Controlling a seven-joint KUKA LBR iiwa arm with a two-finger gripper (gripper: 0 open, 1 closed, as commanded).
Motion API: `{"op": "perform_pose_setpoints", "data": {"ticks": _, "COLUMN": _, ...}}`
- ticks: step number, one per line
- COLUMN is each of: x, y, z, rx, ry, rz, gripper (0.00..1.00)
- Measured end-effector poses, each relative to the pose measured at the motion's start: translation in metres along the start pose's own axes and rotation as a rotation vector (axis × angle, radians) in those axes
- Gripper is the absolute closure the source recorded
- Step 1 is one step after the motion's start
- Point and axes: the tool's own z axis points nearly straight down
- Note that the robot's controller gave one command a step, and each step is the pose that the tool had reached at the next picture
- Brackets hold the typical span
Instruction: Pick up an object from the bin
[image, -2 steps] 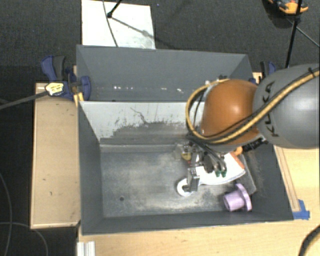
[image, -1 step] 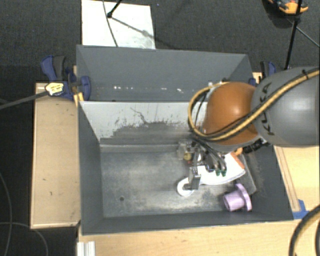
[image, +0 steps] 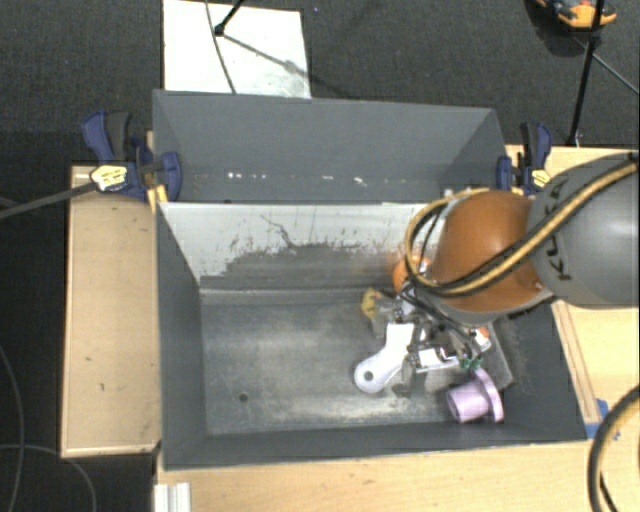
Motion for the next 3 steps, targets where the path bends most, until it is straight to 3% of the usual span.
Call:
{"op": "perform_pose_setpoints", "data": {"ticks": 1, "x": 0.011, "y": -0.026, "z": 0.030, "rx": -0.001, "ry": -0.002, "rz": -0.054, "gripper": 1.00}}
{"op": "perform_pose_setpoints", "data": {"ticks": 2, "x": 0.011, "y": -0.026, "z": 0.030, "rx": -0.001, "ry": -0.002, "rz": -0.052, "gripper": 1.00}}
{"op": "perform_pose_setpoints", "data": {"ticks": 3, "x": 0.011, "y": -0.006, "z": -0.092, "rx": 0.000, "ry": 0.001, "rz": -0.087, "gripper": 1.00}}
